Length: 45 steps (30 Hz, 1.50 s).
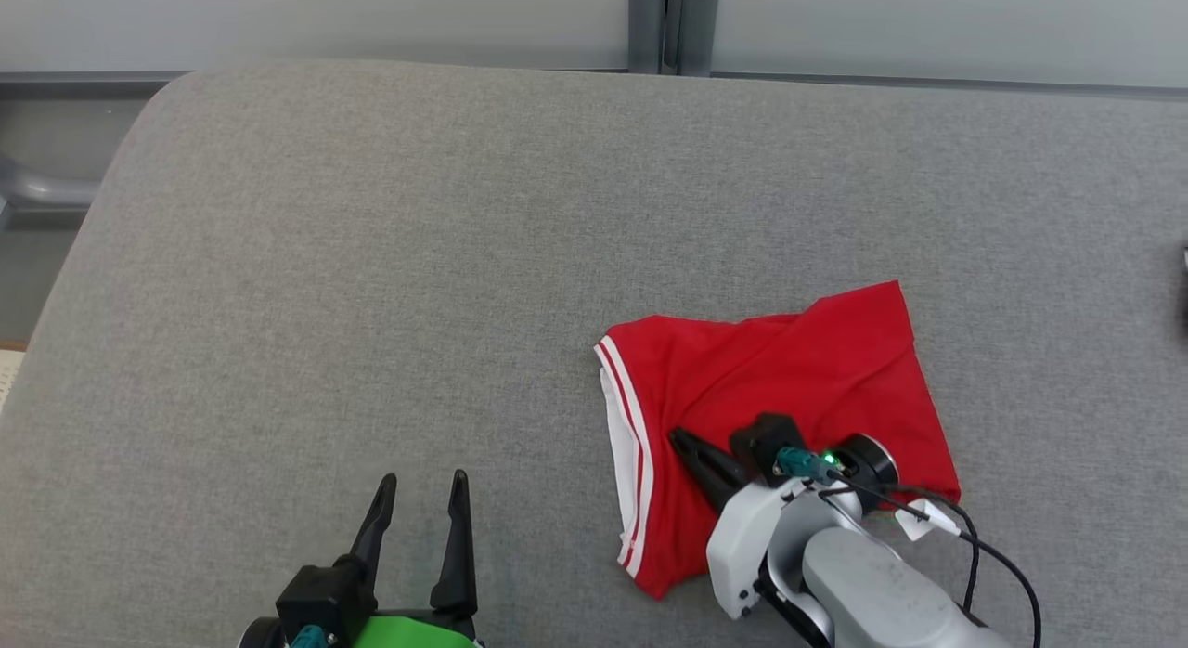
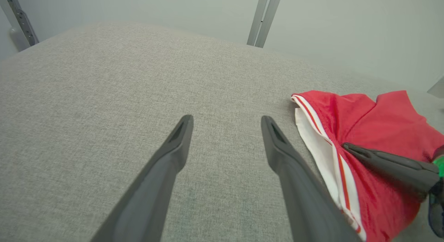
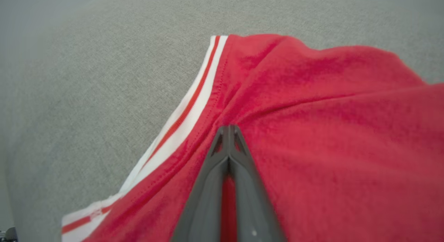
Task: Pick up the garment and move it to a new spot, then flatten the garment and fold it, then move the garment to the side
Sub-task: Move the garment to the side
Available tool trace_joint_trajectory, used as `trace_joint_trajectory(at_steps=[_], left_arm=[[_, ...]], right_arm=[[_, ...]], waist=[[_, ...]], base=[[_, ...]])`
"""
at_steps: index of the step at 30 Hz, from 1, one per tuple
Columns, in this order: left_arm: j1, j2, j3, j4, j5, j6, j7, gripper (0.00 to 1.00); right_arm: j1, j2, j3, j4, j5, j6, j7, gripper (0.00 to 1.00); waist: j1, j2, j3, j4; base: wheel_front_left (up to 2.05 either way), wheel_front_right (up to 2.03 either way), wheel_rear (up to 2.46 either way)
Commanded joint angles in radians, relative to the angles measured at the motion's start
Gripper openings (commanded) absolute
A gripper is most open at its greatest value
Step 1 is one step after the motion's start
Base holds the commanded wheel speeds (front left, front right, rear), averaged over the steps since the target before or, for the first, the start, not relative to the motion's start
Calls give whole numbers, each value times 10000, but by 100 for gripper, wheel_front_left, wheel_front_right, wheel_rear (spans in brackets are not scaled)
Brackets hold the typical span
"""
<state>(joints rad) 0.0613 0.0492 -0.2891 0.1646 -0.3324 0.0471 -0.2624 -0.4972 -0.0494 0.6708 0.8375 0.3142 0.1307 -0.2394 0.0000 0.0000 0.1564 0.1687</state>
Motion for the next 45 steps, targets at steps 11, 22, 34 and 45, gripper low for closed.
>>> trace_joint_trajectory(at_steps=[11,22,34,45], left_arm=[[217,31,55,-18,-131,-96,-26,100],[689,32,355,53,19,-160,-26,100],[1022,31,967,-79,262,-362,-26,100],[879,31,1317,88,453,-580,-24,100]], right_arm=[[1215,-28,667,-522,420,-3,-162,0],[1876,-106,-877,-2121,235,-3,-258,0],[4357,-1738,-5393,-5463,-1006,-7,-262,47],[5390,-1870,-7269,-5294,-1063,-7,-262,100]], waist=[[0,0,-434,-389],[0,0,-1091,-583],[0,0,-1765,-878],[0,0,-1984,-1233]], base=[[0,0,0],[0,0,0],[0,0,0],[0,0,0]])
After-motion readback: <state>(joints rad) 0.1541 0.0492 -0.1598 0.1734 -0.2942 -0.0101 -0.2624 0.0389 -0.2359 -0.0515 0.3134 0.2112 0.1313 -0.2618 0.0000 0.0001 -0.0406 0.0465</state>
